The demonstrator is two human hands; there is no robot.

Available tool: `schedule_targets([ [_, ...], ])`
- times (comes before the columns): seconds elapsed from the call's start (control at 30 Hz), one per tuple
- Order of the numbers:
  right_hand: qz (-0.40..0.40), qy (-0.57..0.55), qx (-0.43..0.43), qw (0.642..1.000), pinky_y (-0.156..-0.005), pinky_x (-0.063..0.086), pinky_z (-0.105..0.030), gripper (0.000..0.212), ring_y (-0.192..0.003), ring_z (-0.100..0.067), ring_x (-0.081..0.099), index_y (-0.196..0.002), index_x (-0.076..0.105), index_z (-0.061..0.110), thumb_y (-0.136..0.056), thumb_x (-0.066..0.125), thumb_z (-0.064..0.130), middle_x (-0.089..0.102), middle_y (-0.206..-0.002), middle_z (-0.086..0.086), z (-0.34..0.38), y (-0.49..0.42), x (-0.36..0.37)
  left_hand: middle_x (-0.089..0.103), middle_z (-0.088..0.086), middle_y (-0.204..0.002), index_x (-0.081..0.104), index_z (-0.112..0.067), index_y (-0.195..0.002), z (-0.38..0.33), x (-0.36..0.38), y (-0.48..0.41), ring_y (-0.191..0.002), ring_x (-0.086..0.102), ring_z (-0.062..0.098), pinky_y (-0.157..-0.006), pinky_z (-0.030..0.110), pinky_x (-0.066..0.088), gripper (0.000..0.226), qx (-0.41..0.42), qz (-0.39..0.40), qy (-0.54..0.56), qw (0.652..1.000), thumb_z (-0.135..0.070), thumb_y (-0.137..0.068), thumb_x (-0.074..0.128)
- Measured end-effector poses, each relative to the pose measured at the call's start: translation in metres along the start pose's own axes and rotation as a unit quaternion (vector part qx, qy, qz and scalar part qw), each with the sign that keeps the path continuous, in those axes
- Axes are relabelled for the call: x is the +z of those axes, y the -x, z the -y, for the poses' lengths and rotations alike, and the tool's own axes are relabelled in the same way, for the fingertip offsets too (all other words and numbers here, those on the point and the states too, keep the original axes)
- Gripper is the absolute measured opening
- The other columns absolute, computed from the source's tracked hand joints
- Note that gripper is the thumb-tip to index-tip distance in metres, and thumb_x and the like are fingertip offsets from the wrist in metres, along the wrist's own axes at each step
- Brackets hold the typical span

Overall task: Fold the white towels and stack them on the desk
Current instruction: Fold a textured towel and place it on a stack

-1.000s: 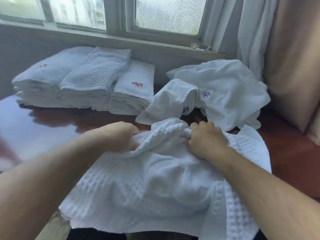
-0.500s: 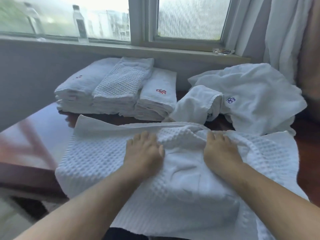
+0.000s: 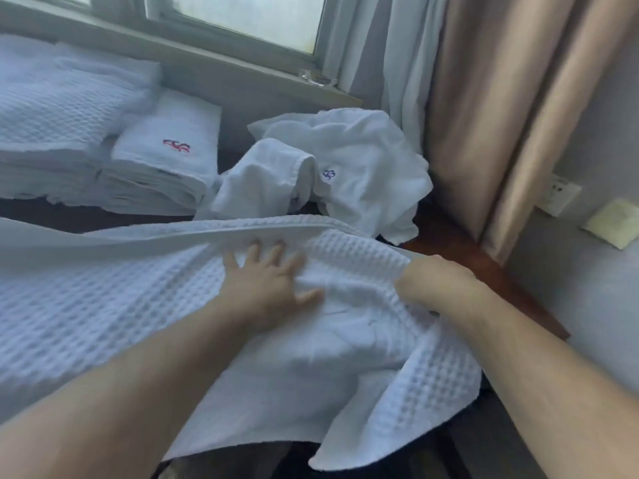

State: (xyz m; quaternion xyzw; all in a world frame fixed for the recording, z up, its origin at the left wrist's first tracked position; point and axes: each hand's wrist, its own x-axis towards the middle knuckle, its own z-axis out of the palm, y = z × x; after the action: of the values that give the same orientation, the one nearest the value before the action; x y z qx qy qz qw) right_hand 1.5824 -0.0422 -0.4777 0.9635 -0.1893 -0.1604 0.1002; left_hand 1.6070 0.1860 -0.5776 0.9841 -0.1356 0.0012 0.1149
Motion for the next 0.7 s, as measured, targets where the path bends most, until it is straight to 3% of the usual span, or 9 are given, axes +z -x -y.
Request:
schedule_targets([
  [0.13, 0.0, 0.045, -0.006, 0.999, -0.088, 0.045, -0.035, 0.033, -0.124, -0.032, 0.058, -0.128, 0.063, 0.012, -0.102, 0.047, 0.025, 0.062, -0.132, -0.012, -0.038, -0.019, 0.014, 0.001, -0.006, -0.169, 0.013, -0.049, -0.153, 0.007, 0.0, -0.006, -0.154, -0.002, 0.031, -0.114, 0.071, -0.004, 0.107, -0.001, 0.001, -0.007, 1.0, -0.1, -0.059, 0.003],
  [0.23, 0.027, -0.005, -0.037, 0.999, -0.102, 0.043, -0.045, 0.04, -0.126, -0.041, 0.052, -0.139, 0.051, 0.006, -0.105, 0.035, 0.018, 0.053, -0.139, -0.021, -0.02, -0.037, 0.032, 0.001, -0.005, -0.169, 0.012, -0.049, -0.152, 0.012, -0.003, -0.006, -0.154, -0.002, 0.031, -0.115, 0.07, -0.003, 0.108, 0.003, 0.006, -0.013, 1.0, -0.1, -0.058, 0.002],
  [0.33, -0.012, -0.056, -0.065, 0.996, -0.106, 0.035, -0.061, 0.051, -0.128, -0.052, 0.04, -0.146, 0.037, 0.018, -0.101, 0.017, 0.031, 0.038, -0.146, -0.021, 0.002, -0.049, 0.044, -0.002, -0.006, -0.169, 0.008, -0.05, -0.153, 0.023, -0.008, -0.006, -0.155, -0.005, 0.029, -0.116, 0.068, -0.005, 0.11, 0.006, 0.024, -0.015, 1.0, -0.1, -0.055, 0.001],
  [0.4, -0.052, -0.09, -0.091, 0.99, -0.108, 0.032, -0.062, 0.056, -0.132, -0.05, 0.038, -0.148, 0.037, 0.021, -0.101, 0.014, 0.042, 0.039, -0.15, -0.02, 0.012, -0.053, 0.041, -0.005, -0.007, -0.169, 0.005, -0.05, -0.154, 0.031, -0.009, -0.006, -0.155, -0.006, 0.028, -0.117, 0.067, -0.006, 0.111, 0.014, 0.03, -0.019, 0.999, -0.1, -0.055, 0.001],
  [0.47, -0.046, -0.085, -0.068, 0.993, -0.114, 0.026, -0.063, 0.053, -0.143, -0.047, 0.029, -0.153, 0.035, 0.023, -0.106, 0.021, 0.043, 0.031, -0.159, -0.016, 0.014, -0.061, 0.029, -0.006, -0.008, -0.169, 0.003, -0.05, -0.155, 0.037, -0.009, -0.004, -0.155, -0.008, 0.026, -0.118, 0.065, -0.006, 0.11, 0.015, 0.033, -0.023, 0.999, -0.1, -0.057, 0.001],
  [0.53, -0.06, -0.067, 0.029, 0.996, -0.116, 0.019, -0.062, 0.052, -0.149, -0.044, 0.018, -0.154, 0.036, 0.025, -0.104, 0.031, 0.038, 0.021, -0.165, -0.012, 0.016, -0.073, 0.015, -0.006, -0.009, -0.169, 0.002, -0.049, -0.155, 0.039, -0.008, -0.003, -0.155, -0.008, 0.026, -0.118, 0.063, -0.007, 0.11, 0.007, 0.027, -0.022, 0.999, -0.1, -0.058, 0.003],
  [0.6, -0.128, -0.099, 0.08, 0.984, -0.103, 0.033, -0.049, 0.047, -0.134, -0.036, 0.04, -0.141, 0.052, 0.02, -0.097, 0.046, 0.035, 0.046, -0.145, -0.01, 0.026, -0.077, 0.006, -0.005, -0.008, -0.169, 0.002, -0.048, -0.155, 0.039, -0.006, -0.004, -0.155, -0.008, 0.026, -0.118, 0.063, -0.007, 0.109, -0.001, 0.018, -0.022, 1.0, -0.1, -0.059, 0.004],
  [0.63, -0.156, -0.154, 0.061, 0.974, -0.088, 0.038, -0.041, 0.039, -0.113, -0.03, 0.052, -0.126, 0.059, 0.018, -0.094, 0.049, 0.037, 0.058, -0.119, -0.006, 0.036, -0.076, 0.007, -0.005, -0.007, -0.169, 0.002, -0.048, -0.155, 0.038, -0.006, -0.005, -0.155, -0.008, 0.026, -0.118, 0.064, -0.007, 0.108, -0.003, 0.016, -0.024, 1.0, -0.1, -0.06, 0.004],
  [0.7, -0.14, -0.218, 0.006, 0.966, -0.07, 0.043, -0.034, 0.03, -0.08, -0.023, 0.054, -0.1, 0.056, 0.017, -0.091, 0.049, 0.045, 0.054, -0.085, -0.002, 0.055, -0.067, 0.013, -0.005, -0.007, -0.169, 0.001, -0.048, -0.155, 0.038, -0.005, -0.01, -0.155, -0.008, 0.026, -0.117, 0.064, -0.008, 0.107, -0.003, 0.015, -0.027, 1.0, -0.1, -0.06, 0.005],
])
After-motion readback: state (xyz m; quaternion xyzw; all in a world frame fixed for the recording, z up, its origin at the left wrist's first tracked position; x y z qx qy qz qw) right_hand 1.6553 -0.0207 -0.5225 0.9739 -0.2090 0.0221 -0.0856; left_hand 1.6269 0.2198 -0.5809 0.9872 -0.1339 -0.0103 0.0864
